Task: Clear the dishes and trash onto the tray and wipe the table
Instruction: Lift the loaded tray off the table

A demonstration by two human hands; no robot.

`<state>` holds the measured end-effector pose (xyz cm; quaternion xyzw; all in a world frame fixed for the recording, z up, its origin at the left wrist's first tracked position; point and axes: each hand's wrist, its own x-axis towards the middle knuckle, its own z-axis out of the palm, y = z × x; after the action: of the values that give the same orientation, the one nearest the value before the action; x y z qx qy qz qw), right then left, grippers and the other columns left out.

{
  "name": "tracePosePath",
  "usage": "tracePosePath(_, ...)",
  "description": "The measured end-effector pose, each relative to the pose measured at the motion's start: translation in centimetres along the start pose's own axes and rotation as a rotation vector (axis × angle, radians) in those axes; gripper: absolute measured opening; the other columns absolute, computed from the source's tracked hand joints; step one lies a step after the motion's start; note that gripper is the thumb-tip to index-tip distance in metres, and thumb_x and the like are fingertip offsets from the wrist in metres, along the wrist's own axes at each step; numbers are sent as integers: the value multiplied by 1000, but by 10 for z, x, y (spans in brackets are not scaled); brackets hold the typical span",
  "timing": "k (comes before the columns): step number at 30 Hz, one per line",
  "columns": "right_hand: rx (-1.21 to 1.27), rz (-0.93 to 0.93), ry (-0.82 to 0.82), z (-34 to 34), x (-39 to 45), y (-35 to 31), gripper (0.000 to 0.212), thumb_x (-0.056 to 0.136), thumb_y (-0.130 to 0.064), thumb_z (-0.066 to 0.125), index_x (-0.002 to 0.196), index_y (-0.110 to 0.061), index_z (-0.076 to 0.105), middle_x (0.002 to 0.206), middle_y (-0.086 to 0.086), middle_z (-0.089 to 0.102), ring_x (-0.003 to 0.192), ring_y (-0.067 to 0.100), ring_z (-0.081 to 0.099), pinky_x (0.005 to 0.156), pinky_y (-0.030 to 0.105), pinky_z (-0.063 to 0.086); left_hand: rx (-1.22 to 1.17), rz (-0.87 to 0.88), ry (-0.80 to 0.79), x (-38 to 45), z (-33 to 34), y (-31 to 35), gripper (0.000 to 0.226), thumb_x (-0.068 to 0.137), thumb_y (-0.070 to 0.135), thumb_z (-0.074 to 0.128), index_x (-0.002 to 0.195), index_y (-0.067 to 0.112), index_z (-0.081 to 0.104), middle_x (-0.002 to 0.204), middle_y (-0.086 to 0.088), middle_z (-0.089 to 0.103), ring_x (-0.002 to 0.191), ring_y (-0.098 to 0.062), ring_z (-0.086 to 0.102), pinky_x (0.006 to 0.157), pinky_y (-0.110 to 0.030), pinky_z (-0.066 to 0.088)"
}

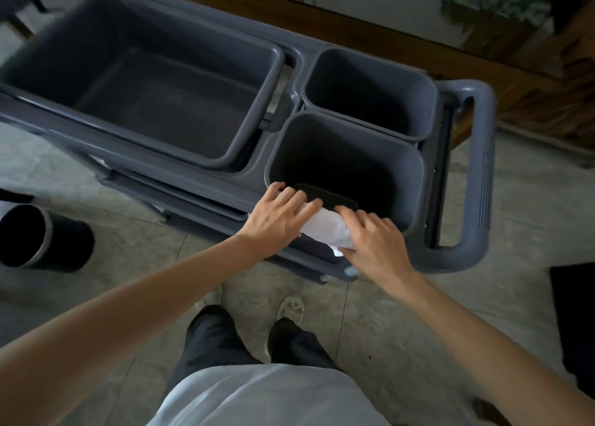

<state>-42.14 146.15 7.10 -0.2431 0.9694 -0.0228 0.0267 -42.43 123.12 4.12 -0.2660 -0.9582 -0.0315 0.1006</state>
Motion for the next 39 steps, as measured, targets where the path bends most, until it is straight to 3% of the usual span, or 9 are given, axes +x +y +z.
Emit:
tracePosePath(3, 32, 21, -43, -5, 1, -3, 99, 66, -60, 86, 148, -19, 47, 123, 6, 69, 110, 30, 67, 91, 47, 51, -50, -1, -20, -6, -5, 0, 86, 70, 38, 88, 145, 18, 52, 123, -9, 65, 115, -30, 63, 111, -55, 41)
tracePosePath(5, 27, -2, -16, -15, 7, -11, 106, 73, -81, 65, 155, -20, 39, 147, 12, 56, 133, 32, 54, 108, 55, 43, -75, -56, -37, -17, -14, -4, 94, 76, 52, 80, 156, 25, 38, 146, -8, 55, 136, -30, 51, 118, -56, 32)
tracePosePath(8, 59, -84, 27, -35, 33, -40, 100, 82, -84, 46, 160, -24, 32, 164, 17, 35, 149, 36, 35, 116, 60, 33, -81, -182, -20, -47, -35, -23, 96, 81, 68, 64, 160, 39, 18, 165, 0, 30, 154, -28, 24, 124, -54, 18)
tracePosePath(14, 185, -372, 119, -64, 117, -159, 85, 92, -76, 41, 163, -32, 25, 173, 9, 14, 159, 30, 13, 122, 56, 25, 11, -571, 137, -165, -93, -111, 75, 94, 62, 48, 160, 37, 21, 169, 0, 19, 157, -30, 11, 122, -59, 23)
tracePosePath(21, 248, -751, 135, -71, 183, -399, 84, 93, -75, 40, 164, -37, 17, 174, -1, 2, 160, 23, -3, 127, 53, 17, 191, -1098, 191, -385, -176, -192, 71, 96, 64, 36, 160, 38, 20, 171, 4, 10, 158, -28, 1, 124, -58, 17)
tracePosePath(23, 264, -788, 101, -70, 194, -447, 84, 93, -76, 37, 165, -38, 12, 174, -3, -2, 160, 22, -7, 127, 53, 17, 212, -1186, 179, -424, -190, -200, 71, 96, 65, 36, 160, 40, 19, 171, 7, 6, 158, -26, -3, 124, -58, 14)
tracePosePath(31, 361, -1042, -25, -65, 182, -688, 83, 89, -79, 36, 161, -48, 8, 173, -14, -4, 160, 18, 4, 116, 51, 37, 298, -1591, 244, -613, -255, -200, 73, 93, 65, 39, 160, 41, 20, 171, 7, 4, 158, -24, -5, 125, -57, 13)
tracePosePath(35, 383, -1171, -118, -51, 174, -791, 80, 94, -71, 47, 162, -46, 12, 173, -13, -1, 159, 18, 9, 115, 50, 38, 283, -1809, 267, -691, -269, -195, 73, 91, 64, 38, 158, 37, 28, 171, 8, 2, 157, -25, -6, 124, -56, 9)
tracePosePath(39, 399, -1271, -204, -27, 178, -894, 77, 96, -67, 49, 161, -47, 13, 173, -14, 4, 158, 16, 13, 112, 50, 41, 253, -1989, 275, -772, -269, -207, 72, 95, 58, 45, 160, 37, 23, 171, 6, -1, 157, -25, -8, 124, -57, 8)
